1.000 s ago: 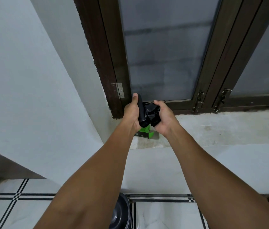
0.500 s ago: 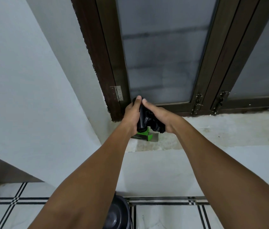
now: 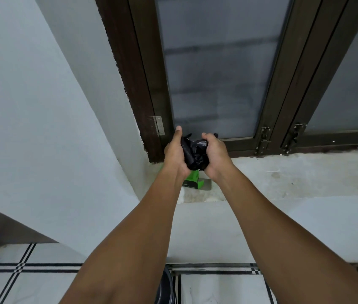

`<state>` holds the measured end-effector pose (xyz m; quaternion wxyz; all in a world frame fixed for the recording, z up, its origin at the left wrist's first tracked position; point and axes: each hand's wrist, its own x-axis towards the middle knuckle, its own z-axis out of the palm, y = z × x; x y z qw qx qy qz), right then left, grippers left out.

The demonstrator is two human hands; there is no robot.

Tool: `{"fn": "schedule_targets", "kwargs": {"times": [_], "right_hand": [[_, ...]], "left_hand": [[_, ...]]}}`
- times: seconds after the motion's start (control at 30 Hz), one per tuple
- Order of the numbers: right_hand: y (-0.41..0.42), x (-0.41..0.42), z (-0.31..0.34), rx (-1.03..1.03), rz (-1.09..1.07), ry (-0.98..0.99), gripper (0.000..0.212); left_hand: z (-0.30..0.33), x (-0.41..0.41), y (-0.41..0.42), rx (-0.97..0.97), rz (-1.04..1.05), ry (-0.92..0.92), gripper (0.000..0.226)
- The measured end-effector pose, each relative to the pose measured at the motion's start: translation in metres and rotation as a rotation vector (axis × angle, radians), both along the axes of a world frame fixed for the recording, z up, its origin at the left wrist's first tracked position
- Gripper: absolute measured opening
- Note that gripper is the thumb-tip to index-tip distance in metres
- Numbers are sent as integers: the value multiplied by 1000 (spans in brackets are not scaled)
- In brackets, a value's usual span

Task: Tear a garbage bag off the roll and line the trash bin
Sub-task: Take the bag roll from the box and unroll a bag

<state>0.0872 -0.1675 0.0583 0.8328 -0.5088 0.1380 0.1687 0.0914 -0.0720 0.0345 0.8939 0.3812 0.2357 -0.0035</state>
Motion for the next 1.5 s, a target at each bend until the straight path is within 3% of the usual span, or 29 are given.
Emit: {"fn": "schedule_targets", "kwargs": {"times": [0.17,0.3,0.43,0.53,0.63,0.7,0.77,1.0,1.1,1.17,1.23,1.3,1.43,1.5], "right_hand": [[2,2,-1,-50,-13,-14,35],[-16,5,4,-391,279,-194,52],[-28,8,13,-490,550,-222,83],[-32,14,15,-556,616,-241,57],[-33,10,20,-397,530,-220,27],[-29,8,16,-249,433,-208,21],[-24,3,11,-113,357,-187,19],[-11,-10,-3,124,214,-94,32],[-6,-13,-4,160,195,-67,39],[-7,-15,-3,182,173,-52,38],[-10,-13,6,366,84,2,32],[-12,-4,21,521,3,8,40],[-5,10,53,209,73,-90,38],[-10,20,51,-84,142,-118,55]], "left_hand": [[2,7,2,76,154,58,71],[14,6,9,335,60,52,50],[26,7,11,484,-7,23,52],[24,10,12,464,-28,30,41],[21,15,12,329,-99,71,63],[12,23,14,248,-154,99,89],[5,26,15,180,-180,119,94],[15,18,12,59,-134,90,80],[20,15,11,87,-87,110,78],[25,12,14,141,-38,116,65],[29,12,17,59,26,110,48],[21,16,17,-54,67,128,46],[-9,8,2,5,39,123,68],[-29,19,7,37,30,126,82]]}}
